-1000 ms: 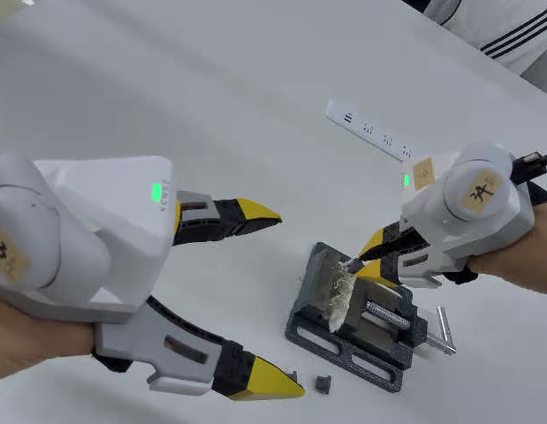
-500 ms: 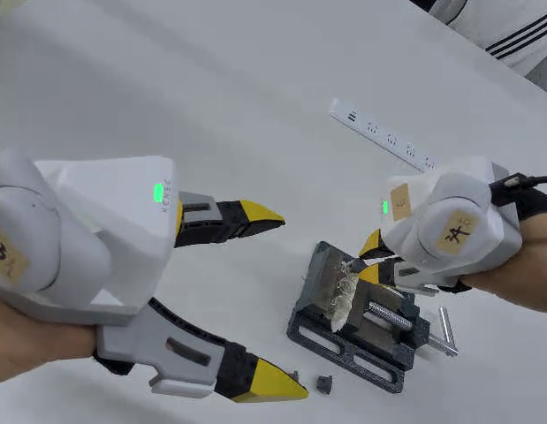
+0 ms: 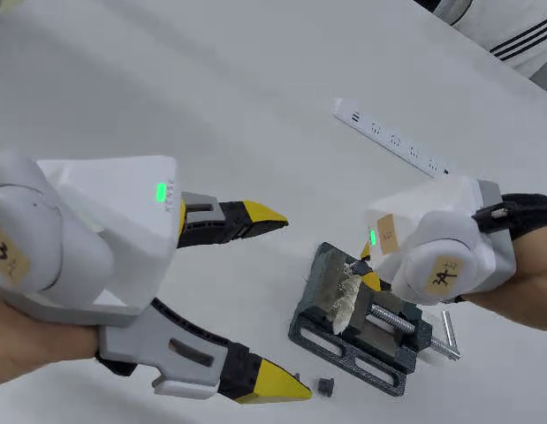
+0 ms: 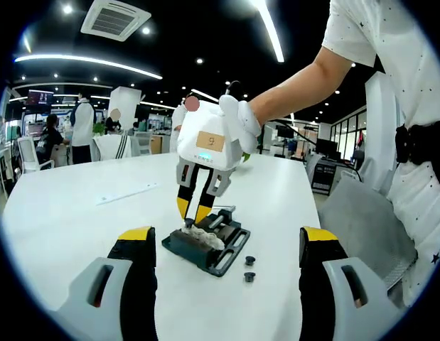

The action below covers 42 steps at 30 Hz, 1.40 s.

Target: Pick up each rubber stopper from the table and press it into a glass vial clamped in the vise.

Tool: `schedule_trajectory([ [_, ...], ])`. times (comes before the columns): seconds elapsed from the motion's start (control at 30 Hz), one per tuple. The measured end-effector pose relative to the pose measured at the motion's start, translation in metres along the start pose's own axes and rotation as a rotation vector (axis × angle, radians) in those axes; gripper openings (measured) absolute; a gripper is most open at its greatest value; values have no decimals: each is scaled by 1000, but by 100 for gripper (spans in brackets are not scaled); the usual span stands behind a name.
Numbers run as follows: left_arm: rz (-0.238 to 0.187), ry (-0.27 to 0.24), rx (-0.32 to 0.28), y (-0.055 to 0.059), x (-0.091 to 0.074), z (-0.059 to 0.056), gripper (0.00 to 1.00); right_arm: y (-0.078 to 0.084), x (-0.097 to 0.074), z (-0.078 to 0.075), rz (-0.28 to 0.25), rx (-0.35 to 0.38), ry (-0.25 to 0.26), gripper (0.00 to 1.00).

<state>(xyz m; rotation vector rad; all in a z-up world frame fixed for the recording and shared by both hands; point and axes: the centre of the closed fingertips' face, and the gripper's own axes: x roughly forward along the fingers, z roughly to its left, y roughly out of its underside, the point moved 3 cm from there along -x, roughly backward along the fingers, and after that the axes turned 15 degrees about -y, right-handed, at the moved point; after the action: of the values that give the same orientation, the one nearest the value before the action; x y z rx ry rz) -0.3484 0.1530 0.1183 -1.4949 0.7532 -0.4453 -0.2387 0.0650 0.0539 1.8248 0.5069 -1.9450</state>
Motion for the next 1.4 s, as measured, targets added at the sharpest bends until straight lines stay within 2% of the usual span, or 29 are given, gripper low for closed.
schedule_trajectory([
  [0.23, -6, -7, -8, -1, 1, 2, 82, 2, 0, -4, -48, 62, -30, 4],
  [0.53, -15, -18, -18, -2, 2, 5, 82, 2, 2, -4, -27, 64, -47, 4],
  [0.67, -14, -19, -19, -2, 2, 5, 82, 2, -1, -5, -43, 56, -59, 4],
  [0.8, -17, -22, -21, -3, 2, 6, 82, 2, -2, -3, -59, 43, -57, 6],
  [1.07, -14, -25, -25, -2, 2, 6, 81, 2, -2, -4, -100, 70, -52, 7],
  [1.4, -16, -24, -29, -2, 3, 6, 81, 1, -2, -4, -116, 72, -46, 7],
])
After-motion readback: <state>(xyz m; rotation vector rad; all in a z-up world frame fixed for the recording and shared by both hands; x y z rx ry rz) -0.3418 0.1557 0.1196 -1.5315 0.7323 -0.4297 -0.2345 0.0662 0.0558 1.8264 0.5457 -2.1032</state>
